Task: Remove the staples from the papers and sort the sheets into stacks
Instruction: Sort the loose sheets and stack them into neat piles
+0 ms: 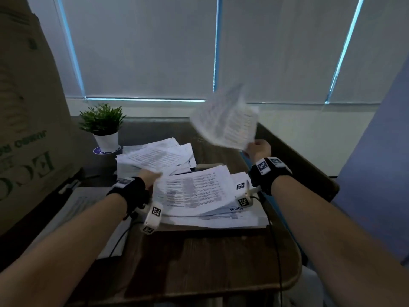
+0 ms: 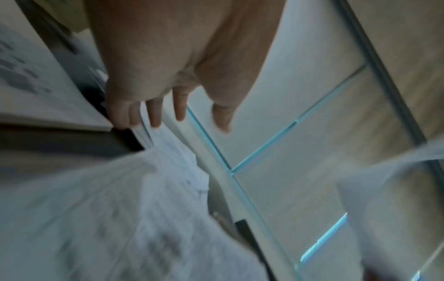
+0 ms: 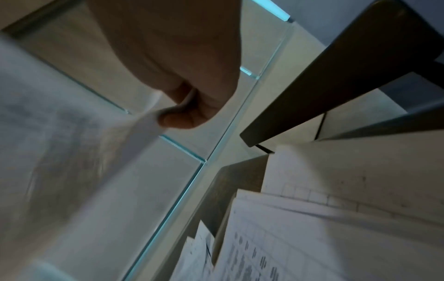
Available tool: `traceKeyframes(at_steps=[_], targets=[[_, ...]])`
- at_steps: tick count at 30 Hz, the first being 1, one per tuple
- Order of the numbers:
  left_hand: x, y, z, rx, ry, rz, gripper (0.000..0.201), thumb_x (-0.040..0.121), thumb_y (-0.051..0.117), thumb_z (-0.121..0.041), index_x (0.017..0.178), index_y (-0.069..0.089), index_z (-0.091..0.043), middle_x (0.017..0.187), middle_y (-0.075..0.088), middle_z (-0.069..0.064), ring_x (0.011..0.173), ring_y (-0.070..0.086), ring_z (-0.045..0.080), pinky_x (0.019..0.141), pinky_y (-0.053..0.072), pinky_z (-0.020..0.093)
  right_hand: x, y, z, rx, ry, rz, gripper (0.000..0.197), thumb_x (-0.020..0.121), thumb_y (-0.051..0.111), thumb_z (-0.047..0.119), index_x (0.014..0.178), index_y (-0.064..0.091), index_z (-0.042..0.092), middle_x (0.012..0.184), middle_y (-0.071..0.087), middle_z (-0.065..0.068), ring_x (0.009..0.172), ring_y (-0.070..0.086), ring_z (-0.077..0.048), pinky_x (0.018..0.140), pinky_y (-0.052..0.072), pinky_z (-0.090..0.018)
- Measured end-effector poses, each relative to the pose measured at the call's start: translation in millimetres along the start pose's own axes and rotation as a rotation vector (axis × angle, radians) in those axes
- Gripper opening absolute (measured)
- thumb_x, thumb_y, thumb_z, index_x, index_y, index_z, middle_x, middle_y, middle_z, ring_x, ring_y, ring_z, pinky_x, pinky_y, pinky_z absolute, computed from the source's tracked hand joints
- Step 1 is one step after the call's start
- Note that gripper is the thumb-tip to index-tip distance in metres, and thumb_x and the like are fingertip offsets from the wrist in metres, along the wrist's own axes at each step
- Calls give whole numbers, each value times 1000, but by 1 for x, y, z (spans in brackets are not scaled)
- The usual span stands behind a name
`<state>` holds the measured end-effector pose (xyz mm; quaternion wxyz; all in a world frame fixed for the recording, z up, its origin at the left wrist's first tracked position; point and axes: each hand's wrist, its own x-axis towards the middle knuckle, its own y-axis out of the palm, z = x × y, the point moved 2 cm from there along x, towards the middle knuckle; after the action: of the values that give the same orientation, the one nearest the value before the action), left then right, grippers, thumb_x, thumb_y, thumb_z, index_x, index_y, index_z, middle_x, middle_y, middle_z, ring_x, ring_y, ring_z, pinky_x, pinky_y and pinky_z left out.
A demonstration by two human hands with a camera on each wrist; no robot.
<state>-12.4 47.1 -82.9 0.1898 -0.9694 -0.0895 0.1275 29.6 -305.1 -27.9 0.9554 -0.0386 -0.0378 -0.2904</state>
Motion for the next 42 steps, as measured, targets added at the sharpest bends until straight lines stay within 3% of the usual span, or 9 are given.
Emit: traceKeyframes(at_steps=[5,9,15,20,24,27,35,37,42], targets=[[-42,-73,-34,-712,-19,253,98,74,54,-72,142,30,-5,141,41,23,128,44,40,103,38,49,-49,50,21,-291,-247,417,10,95,59,8,88,65,13,74,61,-2,70,57,-17,71,52,-33],[-79,-106,-25,-216,-103,365,101,58,63,-78,130,41,-12,125,58,23,108,60,39,83,53,49,-78,104,35,-384,-220,568,10,96,60,8,94,68,13,78,64,-6,54,55,-14,51,48,-24],[-96,-128,8,9,-78,89,35,101,36,-8,132,43,6,78,59,11,65,59,23,54,55,26,-139,185,61,-454,-282,774,25,94,63,7,117,67,-3,78,66,-8,66,61,-18,68,55,-32],[-84,-197,55,-535,-36,105,62,96,45,-51,143,38,-12,110,52,5,95,53,24,79,48,44,-170,218,61,-728,-487,812,24,95,61,16,117,71,10,122,68,-9,106,65,-25,93,50,-29],[-88,-202,72,68,-136,236,40,90,63,-23,127,57,-9,123,62,12,112,60,31,99,45,46,-184,244,49,-733,-446,873,29,99,55,20,123,67,8,120,68,-13,110,64,-32,97,52,-39],[-66,-210,89,506,-112,-31,45,85,68,-10,127,55,-1,127,58,15,115,55,32,99,43,38,-195,257,34,-580,-304,885,39,96,60,19,132,59,5,94,67,-11,78,69,-25,85,57,-43],[-32,-209,109,195,-95,-140,40,87,59,1,125,51,11,128,54,29,119,52,42,103,41,52,-189,234,2,-482,129,1016,80,63,88,48,119,57,0,105,67,-17,67,67,-21,64,59,-34],[-32,-188,89,36,-5,-53,40,91,55,0,130,49,7,130,53,24,120,50,41,104,38,54,-182,227,2,-517,89,1051,87,44,94,51,115,65,10,112,71,-12,92,71,-28,83,59,-46],[-39,-117,16,-243,135,109,14,92,50,3,104,56,-1,89,66,11,67,66,12,72,53,29,-142,172,37,-539,-41,759,39,88,69,14,123,61,-2,125,64,-16,113,62,-33,97,51,-40]])
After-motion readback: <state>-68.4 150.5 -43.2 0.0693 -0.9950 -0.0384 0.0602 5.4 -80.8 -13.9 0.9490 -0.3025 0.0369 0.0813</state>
